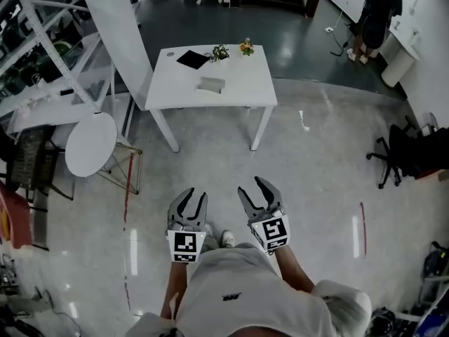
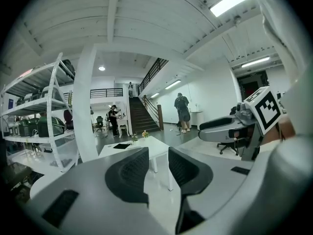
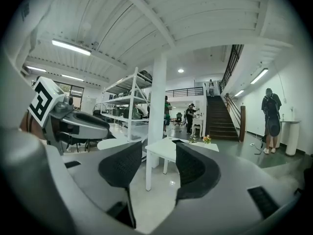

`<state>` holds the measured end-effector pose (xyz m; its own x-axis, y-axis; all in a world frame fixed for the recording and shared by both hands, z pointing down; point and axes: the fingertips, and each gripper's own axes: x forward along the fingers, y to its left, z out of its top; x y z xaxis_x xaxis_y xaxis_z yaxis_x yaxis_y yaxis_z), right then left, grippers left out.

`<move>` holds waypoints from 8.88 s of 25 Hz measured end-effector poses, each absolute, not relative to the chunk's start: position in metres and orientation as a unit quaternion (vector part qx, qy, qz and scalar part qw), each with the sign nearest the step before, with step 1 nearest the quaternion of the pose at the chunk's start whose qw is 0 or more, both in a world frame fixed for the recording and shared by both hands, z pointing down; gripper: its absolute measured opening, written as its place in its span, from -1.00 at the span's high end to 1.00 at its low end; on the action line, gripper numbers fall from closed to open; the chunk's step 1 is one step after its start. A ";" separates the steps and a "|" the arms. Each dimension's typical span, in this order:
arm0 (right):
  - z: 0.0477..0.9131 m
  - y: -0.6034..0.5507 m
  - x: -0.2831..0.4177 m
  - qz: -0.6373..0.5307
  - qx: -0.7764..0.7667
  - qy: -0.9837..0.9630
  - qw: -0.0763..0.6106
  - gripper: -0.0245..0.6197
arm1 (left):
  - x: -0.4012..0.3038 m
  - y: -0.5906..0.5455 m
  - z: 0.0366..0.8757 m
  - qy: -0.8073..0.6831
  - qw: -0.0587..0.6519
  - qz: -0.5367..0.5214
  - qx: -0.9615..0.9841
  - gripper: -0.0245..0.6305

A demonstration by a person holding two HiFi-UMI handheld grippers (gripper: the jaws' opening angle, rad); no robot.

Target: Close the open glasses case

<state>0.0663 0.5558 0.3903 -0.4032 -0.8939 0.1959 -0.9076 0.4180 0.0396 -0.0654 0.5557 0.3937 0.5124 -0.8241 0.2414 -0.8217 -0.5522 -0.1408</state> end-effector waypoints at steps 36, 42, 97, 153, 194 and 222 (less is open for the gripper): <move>0.416 0.357 0.025 0.042 0.576 -0.807 0.122 0.30 | -0.101 0.337 0.409 0.420 0.000 -0.133 -0.897 0.50; 0.416 0.331 0.021 0.035 0.585 -0.801 0.125 0.30 | -0.106 0.308 0.409 0.413 0.004 -0.124 -0.902 0.50; 0.429 0.078 0.105 0.060 0.558 -0.820 0.112 0.30 | -0.026 0.063 0.418 0.451 -0.010 -0.137 -0.882 0.50; 0.507 -0.141 0.128 0.130 0.560 -0.803 0.157 0.41 | 0.009 -0.150 0.523 0.368 -0.074 -0.207 -0.904 0.52; 0.644 -0.206 0.115 0.201 0.417 -0.835 0.298 0.43 | 0.025 -0.178 0.661 0.357 -0.201 -0.307 -0.859 0.57; 0.684 -0.215 0.084 0.206 0.338 -0.853 0.341 0.44 | 0.043 -0.177 0.707 0.386 -0.279 -0.308 -0.823 0.60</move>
<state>0.0843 -0.2146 0.6836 -0.5391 -0.4363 0.7204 -0.7167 0.6869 -0.1204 0.0430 -0.1770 0.7068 0.5116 -0.4641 0.7231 -0.8083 -0.5453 0.2220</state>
